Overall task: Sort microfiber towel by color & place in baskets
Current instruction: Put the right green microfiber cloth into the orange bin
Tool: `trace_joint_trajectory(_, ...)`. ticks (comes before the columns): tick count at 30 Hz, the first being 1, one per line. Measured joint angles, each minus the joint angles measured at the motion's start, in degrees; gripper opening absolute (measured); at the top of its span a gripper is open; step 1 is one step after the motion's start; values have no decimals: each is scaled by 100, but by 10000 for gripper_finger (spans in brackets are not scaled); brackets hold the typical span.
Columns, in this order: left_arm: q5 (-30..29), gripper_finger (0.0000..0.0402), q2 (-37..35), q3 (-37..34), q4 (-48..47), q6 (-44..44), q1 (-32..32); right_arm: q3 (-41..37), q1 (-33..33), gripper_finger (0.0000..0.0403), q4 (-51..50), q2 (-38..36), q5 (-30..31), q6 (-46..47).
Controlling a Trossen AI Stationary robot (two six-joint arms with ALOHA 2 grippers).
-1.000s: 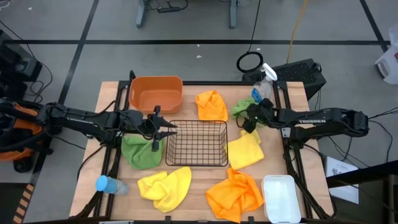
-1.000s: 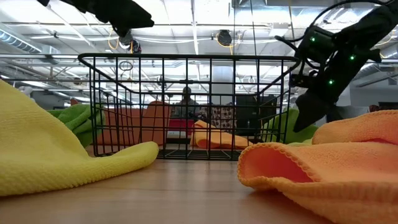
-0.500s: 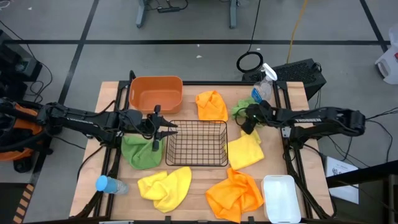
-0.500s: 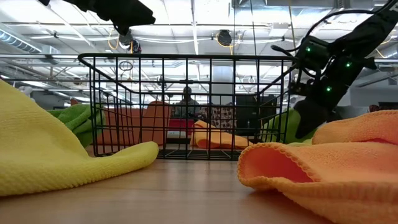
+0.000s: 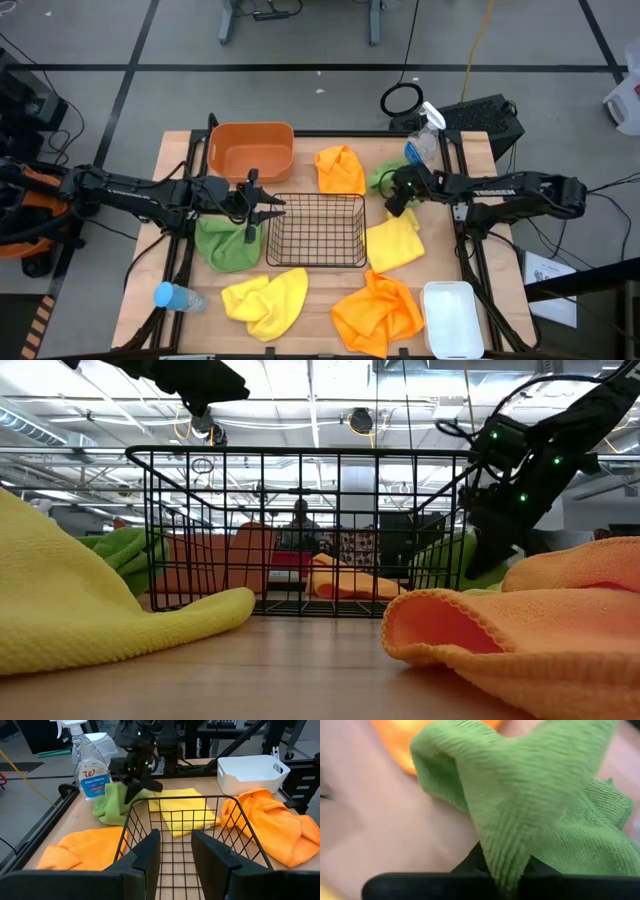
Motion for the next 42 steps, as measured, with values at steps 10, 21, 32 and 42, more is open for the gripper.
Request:
trace_joint_trajectory(10,0,118,0,0,51,116,1,0,475,2,146,-1218,-894,642)
trace_joint_trajectory(21,4,118,361,2,711,112,1,2,1595,2,492,-2379,-508,1028)
trace_joint_trajectory(32,35,118,1582,2,2721,139,-20,2,2572,2,1244,-2543,-84,1040)
trace_joint_trajectory(42,235,180,2512,194,4133,251,-388,7,3310,2,1978,-2539,536,864)
